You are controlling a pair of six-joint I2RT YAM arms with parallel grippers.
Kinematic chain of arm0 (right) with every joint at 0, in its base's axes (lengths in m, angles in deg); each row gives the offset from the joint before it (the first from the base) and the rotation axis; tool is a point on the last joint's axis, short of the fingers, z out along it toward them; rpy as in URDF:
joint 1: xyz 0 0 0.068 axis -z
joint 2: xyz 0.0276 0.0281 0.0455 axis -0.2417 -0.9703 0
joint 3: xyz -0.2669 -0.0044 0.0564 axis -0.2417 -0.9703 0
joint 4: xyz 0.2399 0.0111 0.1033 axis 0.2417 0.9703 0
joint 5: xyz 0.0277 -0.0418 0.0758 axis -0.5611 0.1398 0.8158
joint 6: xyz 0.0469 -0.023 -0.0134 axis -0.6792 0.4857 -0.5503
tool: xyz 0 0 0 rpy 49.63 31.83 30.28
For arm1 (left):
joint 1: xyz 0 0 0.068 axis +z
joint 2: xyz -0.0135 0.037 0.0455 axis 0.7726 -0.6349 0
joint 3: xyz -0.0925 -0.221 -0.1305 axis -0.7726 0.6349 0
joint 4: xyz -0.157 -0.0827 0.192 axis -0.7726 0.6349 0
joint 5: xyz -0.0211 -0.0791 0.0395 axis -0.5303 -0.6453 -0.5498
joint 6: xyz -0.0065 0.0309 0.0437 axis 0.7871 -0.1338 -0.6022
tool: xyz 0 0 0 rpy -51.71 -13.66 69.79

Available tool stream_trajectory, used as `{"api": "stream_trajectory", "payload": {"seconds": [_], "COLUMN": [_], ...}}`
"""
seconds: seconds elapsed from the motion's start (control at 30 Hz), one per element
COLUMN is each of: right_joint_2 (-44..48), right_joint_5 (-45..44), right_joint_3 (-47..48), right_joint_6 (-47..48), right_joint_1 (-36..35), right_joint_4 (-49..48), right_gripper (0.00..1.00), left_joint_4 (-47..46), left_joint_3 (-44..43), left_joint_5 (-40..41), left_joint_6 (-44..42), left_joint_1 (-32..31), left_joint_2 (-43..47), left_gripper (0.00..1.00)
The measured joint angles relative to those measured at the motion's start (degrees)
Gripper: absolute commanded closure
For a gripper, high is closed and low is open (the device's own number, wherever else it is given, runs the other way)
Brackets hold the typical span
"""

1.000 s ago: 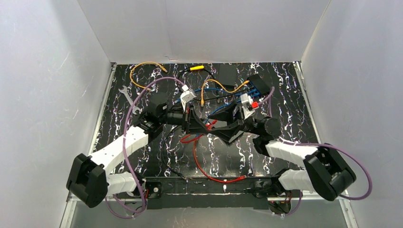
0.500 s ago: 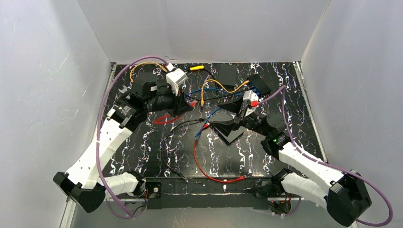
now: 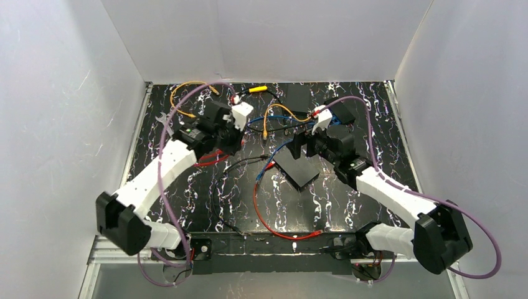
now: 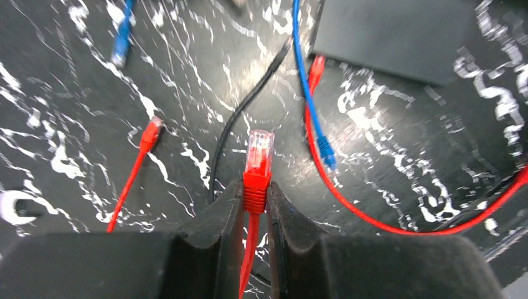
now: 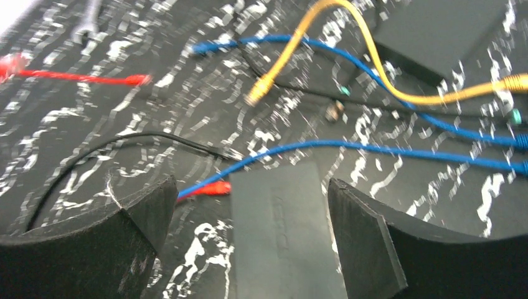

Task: Insert the plug into the switch port
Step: Pick up the connector from the center of the board, then insert the connector into the switch port.

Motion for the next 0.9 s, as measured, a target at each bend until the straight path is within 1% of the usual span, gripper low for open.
{"api": "stream_trajectory", "payload": {"seconds": [0.1,0.2,0.37,0.5,0.63,0.77,0.9], "right_joint_2": [-2.7,-5.0,-10.1,-14.8,-18.4,-20.6,-21.9], "right_joint_5": [-2.6,-3.3,0.9,5.4,9.4,12.7,15.6], "right_joint_3": [0.4,0.4,0.7,0.7,0.7,0.7,0.7], "right_joint_6": [-1.3,-5.0,-10.7,-13.5,-14.7,-14.8,-14.8], "right_joint_1": [2.3,5.7,14.4,19.1,19.8,19.8,19.8], "right_joint_4": [3.6,6.7,9.9,11.3,11.6,11.3,9.2], "right_gripper": [0.01,0.01,0.01,0.02,0.03,0.03,0.04], "left_joint_4": [-1.8,-4.0,-9.0,-12.6,-16.3,-18.4,-19.2], "left_joint_3": [4.8,7.5,11.0,13.9,16.4,16.7,16.6], "left_joint_5": [1.0,1.4,1.3,0.7,0.5,0.7,3.6], "left_joint_6": [0.0,0.0,-0.2,-0.2,0.2,1.1,2.5], "left_joint_1": [-0.1,-1.3,-5.4,-8.3,-10.7,-12.7,-15.6], "left_joint_2": [-4.8,-8.7,-12.1,-13.2,-14.1,-15.8,-17.7], "left_gripper": [1.00,1.00,1.00,1.00,1.00,1.00,1.00]}}
